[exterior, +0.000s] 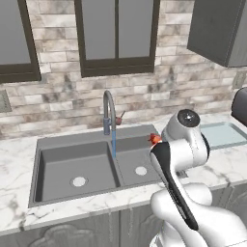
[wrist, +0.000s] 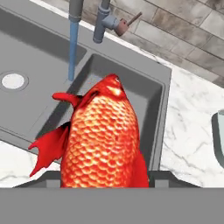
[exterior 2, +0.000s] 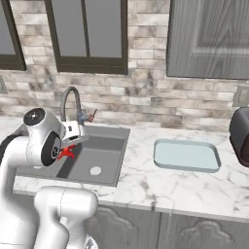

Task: Take the fish out of the fridge, briefly rinse it in the sink, and place it on the tray next to the sink.

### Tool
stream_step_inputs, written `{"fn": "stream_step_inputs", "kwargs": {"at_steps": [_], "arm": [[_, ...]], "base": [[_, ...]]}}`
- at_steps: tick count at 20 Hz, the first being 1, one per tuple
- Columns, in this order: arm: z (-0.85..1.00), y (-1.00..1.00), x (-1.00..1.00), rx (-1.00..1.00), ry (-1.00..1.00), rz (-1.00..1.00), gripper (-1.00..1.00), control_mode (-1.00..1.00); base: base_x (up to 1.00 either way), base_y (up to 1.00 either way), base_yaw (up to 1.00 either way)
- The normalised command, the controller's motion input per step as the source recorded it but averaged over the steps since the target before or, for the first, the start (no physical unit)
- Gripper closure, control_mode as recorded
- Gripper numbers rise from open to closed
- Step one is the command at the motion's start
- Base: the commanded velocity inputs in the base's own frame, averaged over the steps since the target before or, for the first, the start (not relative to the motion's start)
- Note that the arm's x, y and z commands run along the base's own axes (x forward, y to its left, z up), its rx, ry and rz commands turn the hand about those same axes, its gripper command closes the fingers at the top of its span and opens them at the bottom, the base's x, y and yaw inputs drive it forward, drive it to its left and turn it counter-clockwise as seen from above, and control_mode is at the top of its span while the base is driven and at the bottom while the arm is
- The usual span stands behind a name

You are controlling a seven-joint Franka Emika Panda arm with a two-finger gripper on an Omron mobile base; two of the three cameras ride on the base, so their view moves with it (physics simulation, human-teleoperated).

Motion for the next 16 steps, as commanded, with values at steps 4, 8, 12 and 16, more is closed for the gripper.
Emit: {"fn": "stream_step_inputs", "kwargs": {"at_steps": [4, 8, 12, 16], "arm": [[1.0, -0.6, -0.95, -0.09, -0.01, -0.3, 1.0, -1.0], [1.0, -0.86, -1.0, -0.07, -0.11, -0.23, 1.0, -1.0], [0.27, -0.62, -0.45, 0.0, -0.08, -0.07, 1.0, -1.0], [0.0, -0.4, 0.01, 0.15, 0.01, -0.03, 1.0, -1.0]], "base": [[0.0, 0.0, 0.0], [0.0, 0.0, 0.0], [0.0, 0.0, 0.0], [0.0, 0.0, 0.0]]}}
